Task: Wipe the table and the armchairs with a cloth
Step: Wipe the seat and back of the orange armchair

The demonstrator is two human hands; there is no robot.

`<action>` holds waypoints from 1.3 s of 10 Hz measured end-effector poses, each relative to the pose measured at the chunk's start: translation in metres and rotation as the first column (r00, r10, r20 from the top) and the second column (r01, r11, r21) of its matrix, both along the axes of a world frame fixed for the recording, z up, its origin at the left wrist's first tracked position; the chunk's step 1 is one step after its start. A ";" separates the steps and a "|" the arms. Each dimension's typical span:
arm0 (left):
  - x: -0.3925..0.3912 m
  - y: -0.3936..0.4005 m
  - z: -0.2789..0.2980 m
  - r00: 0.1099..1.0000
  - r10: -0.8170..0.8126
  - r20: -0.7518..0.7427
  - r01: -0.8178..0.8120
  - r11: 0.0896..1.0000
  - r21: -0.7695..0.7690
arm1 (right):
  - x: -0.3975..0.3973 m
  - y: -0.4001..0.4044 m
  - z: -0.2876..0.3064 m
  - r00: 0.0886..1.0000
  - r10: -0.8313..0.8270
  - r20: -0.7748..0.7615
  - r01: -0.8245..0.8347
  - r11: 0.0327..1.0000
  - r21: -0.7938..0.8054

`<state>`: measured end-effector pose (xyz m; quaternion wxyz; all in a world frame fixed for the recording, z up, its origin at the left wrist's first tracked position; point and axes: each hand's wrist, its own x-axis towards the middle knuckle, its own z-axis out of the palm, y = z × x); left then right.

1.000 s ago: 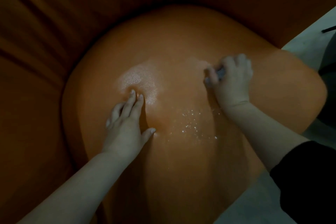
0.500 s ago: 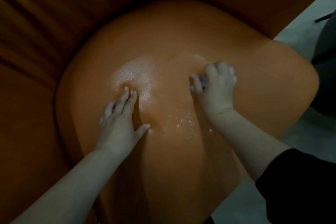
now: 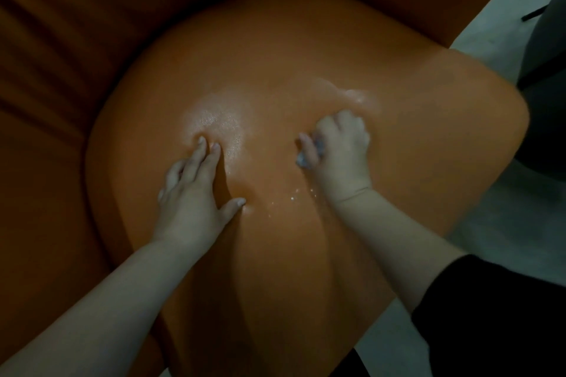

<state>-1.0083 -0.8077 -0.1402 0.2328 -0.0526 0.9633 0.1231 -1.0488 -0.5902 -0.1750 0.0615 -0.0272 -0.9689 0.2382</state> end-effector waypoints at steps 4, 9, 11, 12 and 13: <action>0.011 -0.003 0.009 0.996 0.069 -0.061 -0.061 0.990 0.124 | 0.012 0.006 0.008 0.990 -0.112 0.086 0.117 0.992 -0.054; 0.031 -0.016 0.015 0.995 0.098 0.011 -0.099 0.988 0.115 | 0.045 -0.051 0.005 0.995 -0.014 0.101 0.019 0.998 -0.052; 0.050 -0.011 0.013 0.980 0.199 0.004 -0.199 0.974 0.108 | 0.083 -0.085 0.011 0.930 0.363 0.060 -0.358 0.930 -0.079; 0.065 -0.006 0.009 0.975 0.222 -0.019 -0.219 0.968 0.120 | 0.064 -0.024 0.010 0.974 0.197 0.113 -0.202 0.979 0.040; 0.073 -0.001 0.006 0.973 0.230 -0.035 -0.223 0.966 0.130 | 0.048 0.025 0.009 0.994 -0.049 0.093 0.050 0.999 -0.003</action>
